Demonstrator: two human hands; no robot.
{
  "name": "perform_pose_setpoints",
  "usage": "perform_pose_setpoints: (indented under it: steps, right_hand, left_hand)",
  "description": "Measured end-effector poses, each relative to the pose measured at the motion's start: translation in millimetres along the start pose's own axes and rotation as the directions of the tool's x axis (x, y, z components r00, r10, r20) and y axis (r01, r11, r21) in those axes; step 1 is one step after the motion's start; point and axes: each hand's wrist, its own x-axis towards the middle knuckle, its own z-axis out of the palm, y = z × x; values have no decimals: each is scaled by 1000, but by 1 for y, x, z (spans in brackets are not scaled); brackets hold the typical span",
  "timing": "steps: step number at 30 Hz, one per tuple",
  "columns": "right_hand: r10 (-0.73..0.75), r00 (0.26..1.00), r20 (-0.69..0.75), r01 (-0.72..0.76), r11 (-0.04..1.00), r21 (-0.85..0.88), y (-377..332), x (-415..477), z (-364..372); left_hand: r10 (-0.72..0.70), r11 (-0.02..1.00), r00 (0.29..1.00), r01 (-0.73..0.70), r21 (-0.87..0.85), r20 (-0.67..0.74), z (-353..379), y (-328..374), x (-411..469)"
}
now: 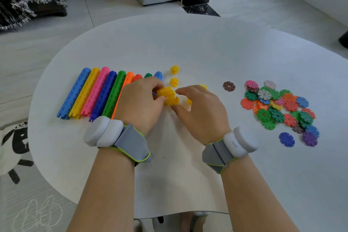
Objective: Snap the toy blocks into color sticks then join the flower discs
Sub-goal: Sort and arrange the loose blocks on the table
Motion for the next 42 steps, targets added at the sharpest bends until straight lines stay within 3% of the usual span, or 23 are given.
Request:
perform_pose_setpoints:
  steps: [7,12,15,18,22,28,42]
  right_hand:
    - [54,999,-4,-54,992,-110,-5,7,4]
    - [118,974,-192,-50,944,327,-3,4,1]
    - [173,969,-176,-85,904,420,-4,5,-2]
    - [203,974,-104,-100,789,606,-2,5,-3]
    - [271,963,0,-140,496,857,-4,4,-7]
    - [226,968,109,-191,384,903,-3,3,-12]
    - [158,978,137,-199,492,848,2,3,-16]
  left_hand:
    - [8,1000,1000,-8,-7,17,0,-4,-1]
    - [13,1000,999,-12,-14,30,1,-3,0]
    - [31,1000,999,-31,-5,15,2,-2,-1]
    - [48,999,999,-48,6,2,3,-2,-2]
    - [52,997,999,-52,-58,-1,2,0,-3]
    - [40,989,999,-36,-143,30,1,2,-4]
    - [142,989,989,-140,-57,42,3,-2,-4]
